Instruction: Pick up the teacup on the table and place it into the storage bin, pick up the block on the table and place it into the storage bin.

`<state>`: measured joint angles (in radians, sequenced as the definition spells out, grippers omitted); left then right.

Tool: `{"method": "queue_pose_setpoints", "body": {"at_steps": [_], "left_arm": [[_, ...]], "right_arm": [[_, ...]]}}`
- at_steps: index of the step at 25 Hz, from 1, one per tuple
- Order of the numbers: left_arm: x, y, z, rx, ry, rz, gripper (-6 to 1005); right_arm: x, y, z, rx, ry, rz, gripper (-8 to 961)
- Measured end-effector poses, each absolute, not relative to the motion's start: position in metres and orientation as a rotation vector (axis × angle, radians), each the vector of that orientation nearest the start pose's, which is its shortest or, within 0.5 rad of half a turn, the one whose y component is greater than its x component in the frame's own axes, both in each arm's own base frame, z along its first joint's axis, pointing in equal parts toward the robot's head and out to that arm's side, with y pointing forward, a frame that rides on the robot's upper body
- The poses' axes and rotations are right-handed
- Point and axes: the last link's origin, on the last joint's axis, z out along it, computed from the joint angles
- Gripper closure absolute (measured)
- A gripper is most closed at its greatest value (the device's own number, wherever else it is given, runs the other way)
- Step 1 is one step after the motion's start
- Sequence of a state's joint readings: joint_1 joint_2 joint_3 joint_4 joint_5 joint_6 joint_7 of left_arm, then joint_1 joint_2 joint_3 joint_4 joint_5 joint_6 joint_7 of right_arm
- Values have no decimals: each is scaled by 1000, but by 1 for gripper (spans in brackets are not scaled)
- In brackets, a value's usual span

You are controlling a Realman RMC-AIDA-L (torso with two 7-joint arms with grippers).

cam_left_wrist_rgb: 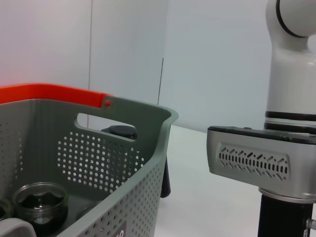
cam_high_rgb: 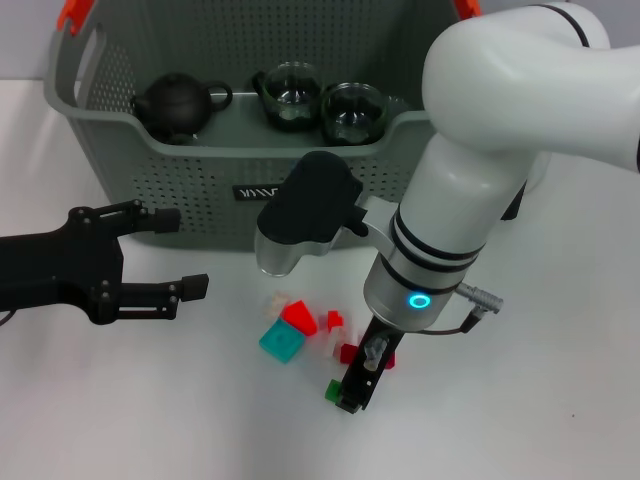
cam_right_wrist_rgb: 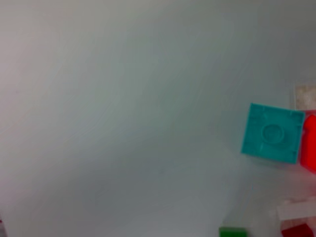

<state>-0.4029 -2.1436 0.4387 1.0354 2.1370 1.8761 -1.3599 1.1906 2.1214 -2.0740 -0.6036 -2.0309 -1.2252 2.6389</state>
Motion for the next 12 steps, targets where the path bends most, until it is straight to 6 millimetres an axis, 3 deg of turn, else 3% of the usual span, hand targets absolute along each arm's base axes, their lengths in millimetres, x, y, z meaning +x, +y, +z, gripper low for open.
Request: {"method": "queue_pose_setpoints", "body": {"at_steps": [12], "left_arm": [[-285, 274, 68, -2656, -493, -671, 107]], "right_arm": [[89, 331, -138, -2993, 668, -830, 749]]}}
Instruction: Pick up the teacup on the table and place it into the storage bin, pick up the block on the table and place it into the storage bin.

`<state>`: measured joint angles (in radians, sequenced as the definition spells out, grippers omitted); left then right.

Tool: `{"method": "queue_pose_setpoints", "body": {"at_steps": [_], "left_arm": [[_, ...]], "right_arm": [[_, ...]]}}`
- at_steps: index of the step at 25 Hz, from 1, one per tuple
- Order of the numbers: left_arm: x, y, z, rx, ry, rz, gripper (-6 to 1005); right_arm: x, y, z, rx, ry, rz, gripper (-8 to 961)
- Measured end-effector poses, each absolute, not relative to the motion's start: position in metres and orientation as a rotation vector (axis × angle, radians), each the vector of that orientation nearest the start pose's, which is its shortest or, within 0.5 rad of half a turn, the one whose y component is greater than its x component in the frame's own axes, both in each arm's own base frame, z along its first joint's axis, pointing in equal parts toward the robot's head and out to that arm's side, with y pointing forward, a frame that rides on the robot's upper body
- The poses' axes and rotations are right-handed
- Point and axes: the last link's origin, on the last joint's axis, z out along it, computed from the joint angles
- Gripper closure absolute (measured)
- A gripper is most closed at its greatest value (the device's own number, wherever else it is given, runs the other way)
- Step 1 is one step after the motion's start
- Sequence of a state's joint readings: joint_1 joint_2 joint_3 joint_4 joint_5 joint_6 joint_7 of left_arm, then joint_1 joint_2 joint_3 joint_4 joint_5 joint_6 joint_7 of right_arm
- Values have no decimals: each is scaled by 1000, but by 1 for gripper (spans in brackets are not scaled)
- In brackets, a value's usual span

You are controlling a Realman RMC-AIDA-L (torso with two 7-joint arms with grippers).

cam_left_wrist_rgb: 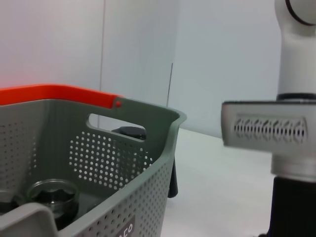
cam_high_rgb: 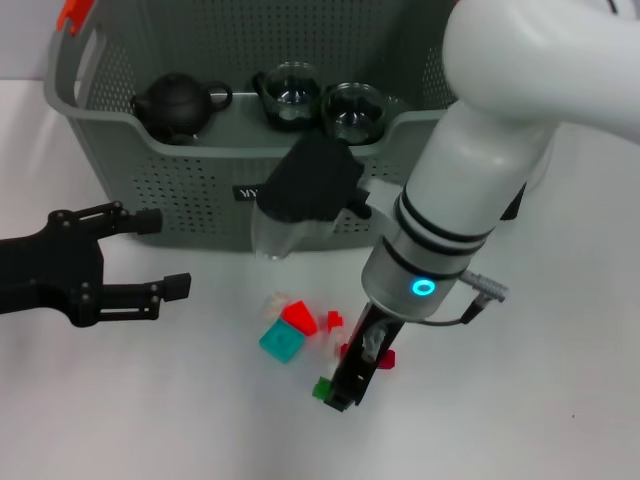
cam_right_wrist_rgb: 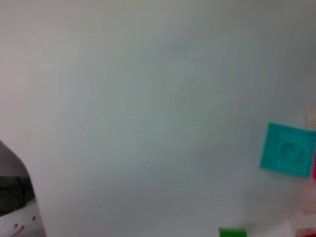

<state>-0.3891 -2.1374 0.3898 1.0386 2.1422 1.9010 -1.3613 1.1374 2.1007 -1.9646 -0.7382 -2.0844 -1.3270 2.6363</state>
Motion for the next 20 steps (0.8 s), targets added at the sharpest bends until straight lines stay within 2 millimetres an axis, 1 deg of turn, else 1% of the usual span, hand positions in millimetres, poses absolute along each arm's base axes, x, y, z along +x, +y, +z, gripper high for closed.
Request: {"method": "queue_pose_setpoints", "body": {"at_steps": [4, 12, 15, 20], "left_arm": [[-289, 270, 72, -2638, -509, -678, 107], [-292, 265, 76, -2620, -526, -691, 107], [-293, 265, 76, -2619, -527, -692, 107], [-292, 264, 76, -2623, -524, -696, 107]], "right_arm": [[75, 338, -123, -3003, 670, -753, 749], [37, 363, -75, -2979, 615, -536, 748], [15, 377, -52, -2935, 539, -412, 748], [-8, 405, -22, -2810, 439, -271, 748]]}}
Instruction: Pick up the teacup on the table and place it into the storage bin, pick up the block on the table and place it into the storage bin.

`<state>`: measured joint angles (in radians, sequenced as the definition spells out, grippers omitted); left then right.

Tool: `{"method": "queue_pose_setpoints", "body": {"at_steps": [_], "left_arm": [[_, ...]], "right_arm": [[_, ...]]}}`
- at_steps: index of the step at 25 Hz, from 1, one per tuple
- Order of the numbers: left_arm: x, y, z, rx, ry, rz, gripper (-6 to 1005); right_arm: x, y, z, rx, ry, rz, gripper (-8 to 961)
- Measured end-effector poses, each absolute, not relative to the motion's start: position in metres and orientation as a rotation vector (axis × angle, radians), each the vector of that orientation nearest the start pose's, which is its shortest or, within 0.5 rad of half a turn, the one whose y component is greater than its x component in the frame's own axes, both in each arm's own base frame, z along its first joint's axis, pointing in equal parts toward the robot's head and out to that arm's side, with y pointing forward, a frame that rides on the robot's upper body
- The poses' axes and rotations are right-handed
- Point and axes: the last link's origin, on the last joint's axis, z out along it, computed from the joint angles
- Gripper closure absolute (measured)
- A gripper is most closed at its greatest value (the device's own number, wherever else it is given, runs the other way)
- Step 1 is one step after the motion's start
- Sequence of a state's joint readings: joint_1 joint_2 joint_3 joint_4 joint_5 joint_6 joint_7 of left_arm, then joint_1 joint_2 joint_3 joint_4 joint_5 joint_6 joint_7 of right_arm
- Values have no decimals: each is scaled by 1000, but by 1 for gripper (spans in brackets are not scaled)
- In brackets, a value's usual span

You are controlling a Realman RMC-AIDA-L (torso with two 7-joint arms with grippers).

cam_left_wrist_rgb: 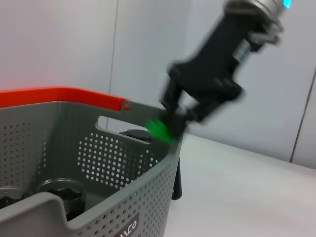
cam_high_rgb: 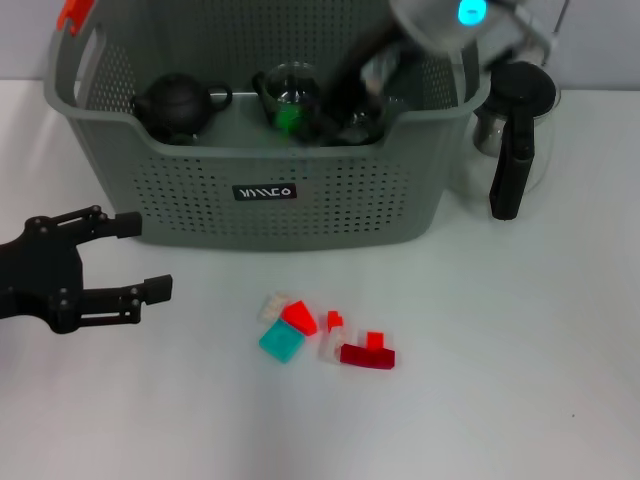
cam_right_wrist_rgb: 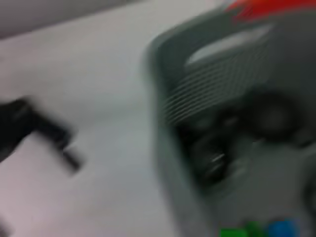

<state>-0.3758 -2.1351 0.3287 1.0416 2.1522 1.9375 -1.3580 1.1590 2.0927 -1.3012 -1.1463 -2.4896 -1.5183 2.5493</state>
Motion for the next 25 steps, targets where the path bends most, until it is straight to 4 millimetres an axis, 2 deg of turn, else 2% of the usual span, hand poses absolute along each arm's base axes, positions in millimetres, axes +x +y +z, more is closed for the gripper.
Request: {"method": "queue_pose_setpoints", "body": {"at_steps": [4, 9, 14, 19, 25], "left_arm": [[-292, 264, 75, -2625, -523, -698, 107], [-292, 264, 75, -2624, -521, -698, 107], [-292, 265, 75, -2623, -522, -697, 107], [-292, 265, 75, -2620, -523, -695, 107], [-292, 265, 75, -2619, -523, -698, 107]], "right_arm": [[-9, 429, -10, -2683, 396, -212, 748], [2, 449, -14, -2599, 394, -198, 747], [13, 458, -17, -2574, 440, -214, 747], [13, 459, -12, -2561, 431, -190, 747], [10, 460, -1, -2534, 419, -139, 551]]}}
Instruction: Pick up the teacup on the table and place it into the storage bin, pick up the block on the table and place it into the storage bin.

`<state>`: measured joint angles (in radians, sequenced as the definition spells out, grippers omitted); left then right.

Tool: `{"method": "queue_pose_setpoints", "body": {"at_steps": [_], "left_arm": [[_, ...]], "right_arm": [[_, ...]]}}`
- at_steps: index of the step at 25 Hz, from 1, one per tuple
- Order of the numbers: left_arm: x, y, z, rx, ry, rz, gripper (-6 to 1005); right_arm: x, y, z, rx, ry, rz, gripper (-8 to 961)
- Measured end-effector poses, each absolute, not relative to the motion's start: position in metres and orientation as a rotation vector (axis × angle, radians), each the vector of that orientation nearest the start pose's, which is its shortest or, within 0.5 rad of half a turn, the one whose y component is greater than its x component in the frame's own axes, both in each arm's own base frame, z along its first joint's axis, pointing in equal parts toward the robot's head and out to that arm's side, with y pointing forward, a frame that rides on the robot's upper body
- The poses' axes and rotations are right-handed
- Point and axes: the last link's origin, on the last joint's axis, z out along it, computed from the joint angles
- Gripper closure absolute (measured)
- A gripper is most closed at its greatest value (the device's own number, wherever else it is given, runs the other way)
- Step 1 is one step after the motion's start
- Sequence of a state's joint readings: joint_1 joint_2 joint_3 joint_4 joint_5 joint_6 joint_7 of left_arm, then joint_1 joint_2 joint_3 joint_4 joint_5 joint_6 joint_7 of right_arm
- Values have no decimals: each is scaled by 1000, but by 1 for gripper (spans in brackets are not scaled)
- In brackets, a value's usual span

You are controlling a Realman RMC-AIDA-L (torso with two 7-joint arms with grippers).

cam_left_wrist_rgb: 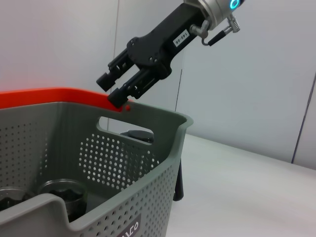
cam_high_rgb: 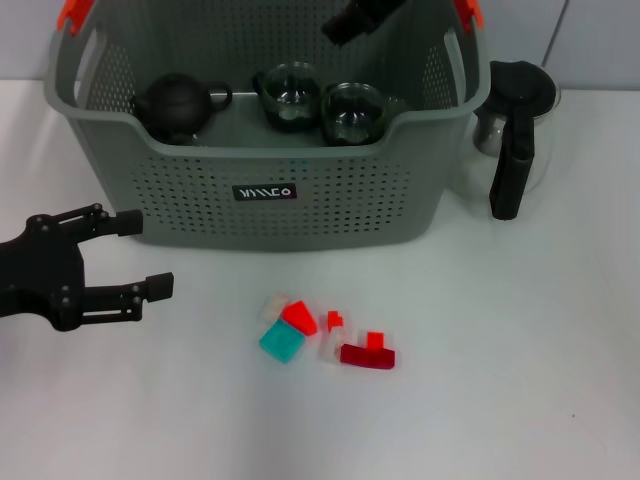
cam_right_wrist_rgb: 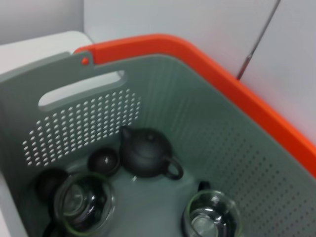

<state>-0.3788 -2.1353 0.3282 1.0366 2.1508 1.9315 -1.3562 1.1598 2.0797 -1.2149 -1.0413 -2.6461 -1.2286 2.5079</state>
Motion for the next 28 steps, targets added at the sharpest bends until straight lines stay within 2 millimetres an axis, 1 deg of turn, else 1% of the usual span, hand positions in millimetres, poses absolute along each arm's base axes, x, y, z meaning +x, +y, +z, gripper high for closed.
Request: {"method": "queue_pose_setpoints", "body": {"at_steps": [3, 5, 9, 11, 14, 16, 22, 28], "left_arm": [[-291, 266, 76, -2614, -527, -707, 107], [-291, 266, 76, -2612, -531, -713, 107], [-290, 267, 79, -2605, -543, -724, 107], [-291, 268, 81, -2595, -546, -730, 107], [-290, 268, 81, -2590, -546, -741, 107], [-290, 268, 80, -2592, -543, -741, 107], [-292, 266, 78, -2601, -539, -730, 104], [-292, 264, 77, -2610, -531, -724, 109]], "right_arm": [[5, 456, 11, -2522, 408, -82, 403], [1, 449, 20, -2536, 405, -35, 304], [-7, 428, 36, -2612, 400, 57, 178], [-8, 418, 43, -2667, 421, 105, 115], [-1, 403, 51, -2751, 470, 157, 122], [10, 395, 52, -2792, 515, 147, 124], [45, 382, 54, -2852, 601, 17, 129], [64, 364, 57, -2956, 635, -120, 131]]}}
